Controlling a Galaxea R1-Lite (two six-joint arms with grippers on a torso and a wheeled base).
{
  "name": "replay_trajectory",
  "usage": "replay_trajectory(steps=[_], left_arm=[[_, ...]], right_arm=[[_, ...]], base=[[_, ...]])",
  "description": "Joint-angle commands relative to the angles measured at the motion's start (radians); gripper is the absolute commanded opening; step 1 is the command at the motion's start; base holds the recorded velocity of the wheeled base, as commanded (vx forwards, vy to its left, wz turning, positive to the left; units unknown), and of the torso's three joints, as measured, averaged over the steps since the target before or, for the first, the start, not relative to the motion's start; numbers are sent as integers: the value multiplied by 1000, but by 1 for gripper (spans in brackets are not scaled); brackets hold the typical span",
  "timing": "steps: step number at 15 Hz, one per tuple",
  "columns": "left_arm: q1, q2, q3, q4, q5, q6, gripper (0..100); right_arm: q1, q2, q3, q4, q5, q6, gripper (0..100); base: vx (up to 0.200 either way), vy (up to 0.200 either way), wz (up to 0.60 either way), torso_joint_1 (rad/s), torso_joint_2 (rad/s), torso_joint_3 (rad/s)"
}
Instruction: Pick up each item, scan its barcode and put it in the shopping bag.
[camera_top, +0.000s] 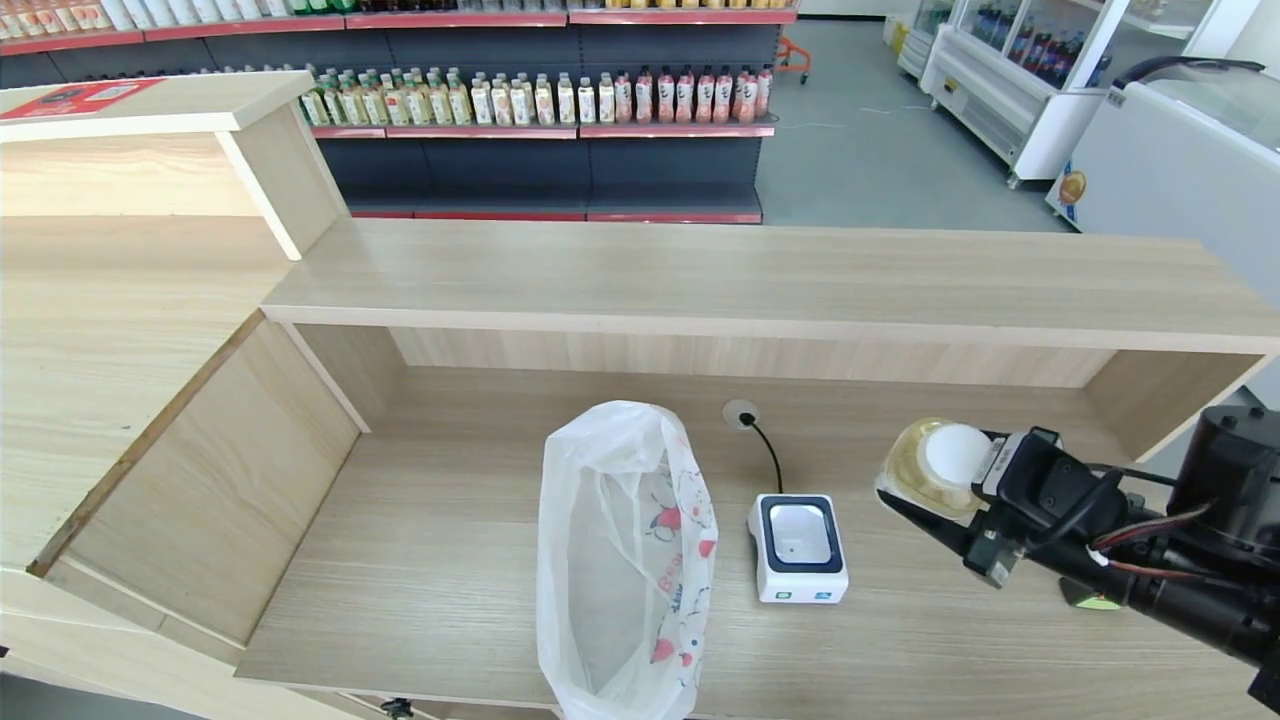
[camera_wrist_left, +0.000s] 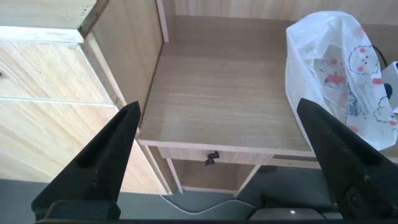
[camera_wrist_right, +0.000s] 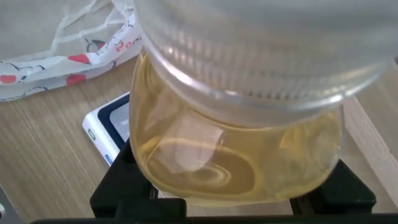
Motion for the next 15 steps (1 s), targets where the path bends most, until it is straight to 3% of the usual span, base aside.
replay_trajectory(steps=[1,3,6,15], left_arm=[[0,0,0,1,1,0,100],[0,0,0,1,0,2,100],[0,0,0,1,0,2,100],[0,0,0,1,0,0,100]], right_arm=[[-56,85,-11,-24,44,17,0],[-98,218,-13,-165,136,9,0],[-101,433,-38,-412,176,16,0],[-76,561,-137,-412,271,16,0]], base=[[0,0,0,0,0,0],[0,0,0,0,0,0],[0,0,0,0,0,0],[0,0,0,0,0,0]])
